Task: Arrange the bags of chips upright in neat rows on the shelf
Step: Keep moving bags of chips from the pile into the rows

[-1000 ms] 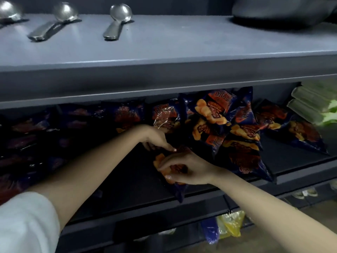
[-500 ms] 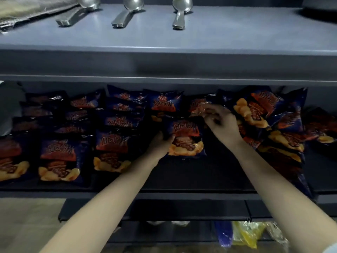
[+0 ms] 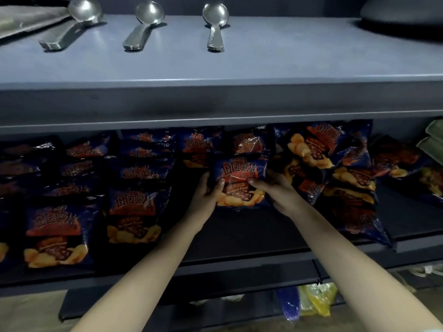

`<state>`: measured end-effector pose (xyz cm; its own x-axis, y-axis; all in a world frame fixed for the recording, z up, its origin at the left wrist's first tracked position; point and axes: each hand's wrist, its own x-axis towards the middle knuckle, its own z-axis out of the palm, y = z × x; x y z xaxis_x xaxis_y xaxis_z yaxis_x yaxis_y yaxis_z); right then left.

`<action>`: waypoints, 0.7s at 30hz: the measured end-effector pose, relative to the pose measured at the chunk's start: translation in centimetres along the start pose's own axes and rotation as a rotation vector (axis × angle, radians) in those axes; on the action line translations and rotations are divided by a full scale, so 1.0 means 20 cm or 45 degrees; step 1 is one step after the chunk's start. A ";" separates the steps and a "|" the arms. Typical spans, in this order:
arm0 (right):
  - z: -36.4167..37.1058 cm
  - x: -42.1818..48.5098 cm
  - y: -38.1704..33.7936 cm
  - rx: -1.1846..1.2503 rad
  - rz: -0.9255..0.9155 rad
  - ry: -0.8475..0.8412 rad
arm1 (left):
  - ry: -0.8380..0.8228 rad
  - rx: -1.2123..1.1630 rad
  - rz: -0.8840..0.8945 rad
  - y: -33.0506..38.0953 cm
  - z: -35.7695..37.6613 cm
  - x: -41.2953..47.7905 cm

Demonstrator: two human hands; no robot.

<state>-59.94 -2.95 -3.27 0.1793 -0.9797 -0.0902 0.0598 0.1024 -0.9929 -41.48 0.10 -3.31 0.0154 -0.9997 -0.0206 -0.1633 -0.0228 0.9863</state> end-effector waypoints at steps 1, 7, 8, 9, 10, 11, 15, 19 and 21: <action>0.00 0.01 0.00 0.018 0.016 0.009 | -0.003 0.001 0.008 0.00 -0.01 0.01; 0.06 0.08 0.01 -0.195 0.022 -0.039 | 0.137 0.004 0.023 -0.05 -0.02 0.06; 0.07 0.10 0.01 -0.243 0.025 -0.027 | 0.167 0.032 0.007 -0.07 -0.03 0.07; 0.08 0.12 0.02 -0.280 0.029 -0.003 | 0.184 0.044 -0.013 -0.08 -0.03 0.07; 0.09 0.14 0.02 -0.307 0.030 0.035 | 0.194 0.060 -0.023 -0.10 -0.03 0.06; 0.11 0.16 0.03 -0.326 0.032 0.080 | 0.195 0.107 -0.013 -0.12 -0.03 0.04; 0.18 0.25 0.02 -0.409 -0.003 0.144 | 0.265 0.509 0.155 -0.19 -0.01 -0.08; 0.28 0.31 0.01 -0.494 -0.029 0.206 | 0.312 0.727 0.150 -0.21 -0.03 -0.19; 0.33 0.34 0.01 -0.507 -0.039 0.244 | 0.174 0.860 0.195 -0.22 -0.03 -0.24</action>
<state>-52.17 -8.49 -3.65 -0.0045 -0.9994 -0.0355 -0.3275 0.0350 -0.9442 -40.30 4.95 -7.56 0.0597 -0.9827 0.1751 -0.7496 0.0717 0.6580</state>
